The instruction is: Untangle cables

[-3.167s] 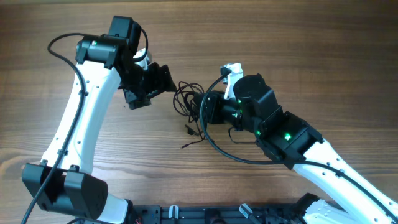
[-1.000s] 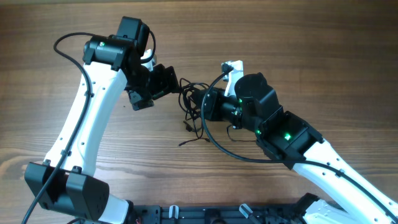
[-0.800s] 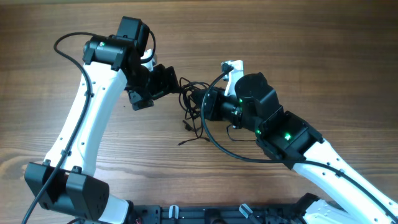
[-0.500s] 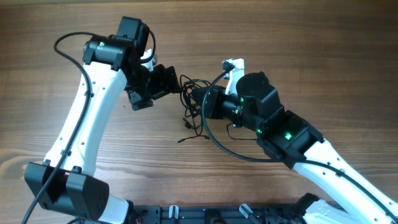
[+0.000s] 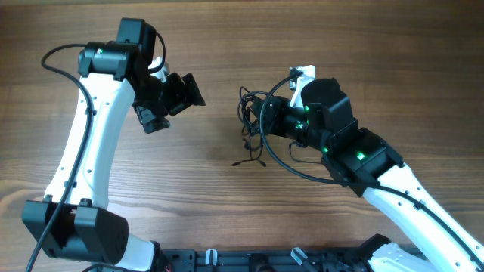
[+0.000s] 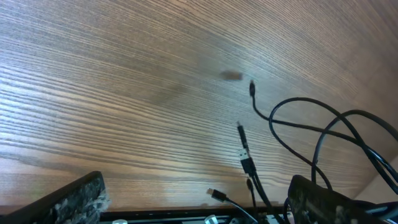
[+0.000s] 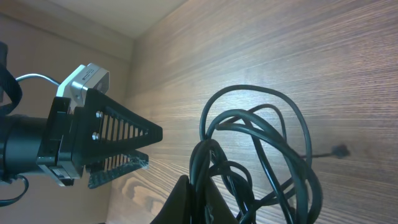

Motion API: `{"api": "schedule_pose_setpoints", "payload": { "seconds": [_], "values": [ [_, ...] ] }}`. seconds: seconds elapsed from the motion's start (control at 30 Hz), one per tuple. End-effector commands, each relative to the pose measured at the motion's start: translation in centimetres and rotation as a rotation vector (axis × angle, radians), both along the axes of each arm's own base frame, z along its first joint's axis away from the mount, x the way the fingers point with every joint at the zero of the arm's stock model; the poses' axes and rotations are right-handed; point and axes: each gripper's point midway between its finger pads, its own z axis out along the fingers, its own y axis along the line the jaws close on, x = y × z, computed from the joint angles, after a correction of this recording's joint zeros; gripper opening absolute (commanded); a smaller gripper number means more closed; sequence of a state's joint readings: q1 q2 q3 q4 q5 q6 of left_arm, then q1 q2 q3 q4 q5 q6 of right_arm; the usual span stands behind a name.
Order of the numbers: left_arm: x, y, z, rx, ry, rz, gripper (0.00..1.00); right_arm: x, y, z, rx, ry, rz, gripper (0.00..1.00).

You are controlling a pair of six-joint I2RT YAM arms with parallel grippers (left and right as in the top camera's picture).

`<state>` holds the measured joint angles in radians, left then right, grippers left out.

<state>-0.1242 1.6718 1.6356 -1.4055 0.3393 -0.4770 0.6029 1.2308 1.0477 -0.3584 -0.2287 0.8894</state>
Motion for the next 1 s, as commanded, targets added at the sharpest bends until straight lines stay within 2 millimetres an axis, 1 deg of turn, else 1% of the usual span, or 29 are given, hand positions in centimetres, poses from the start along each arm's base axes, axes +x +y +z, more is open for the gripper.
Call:
{"api": "schedule_pose_setpoints", "payload": {
  "seconds": [0.0, 0.97],
  "values": [
    [-0.04, -0.09, 0.14, -0.012, 0.001, 0.003, 0.95, 0.27, 0.30, 0.71, 0.014, -0.009, 0.003, 0.04],
    [-0.10, -0.09, 0.13, -0.011, 0.003, 0.003, 0.96, 0.14, 0.79, 1.26, 0.042, -0.017, 0.026, 0.04]
  ]
}}
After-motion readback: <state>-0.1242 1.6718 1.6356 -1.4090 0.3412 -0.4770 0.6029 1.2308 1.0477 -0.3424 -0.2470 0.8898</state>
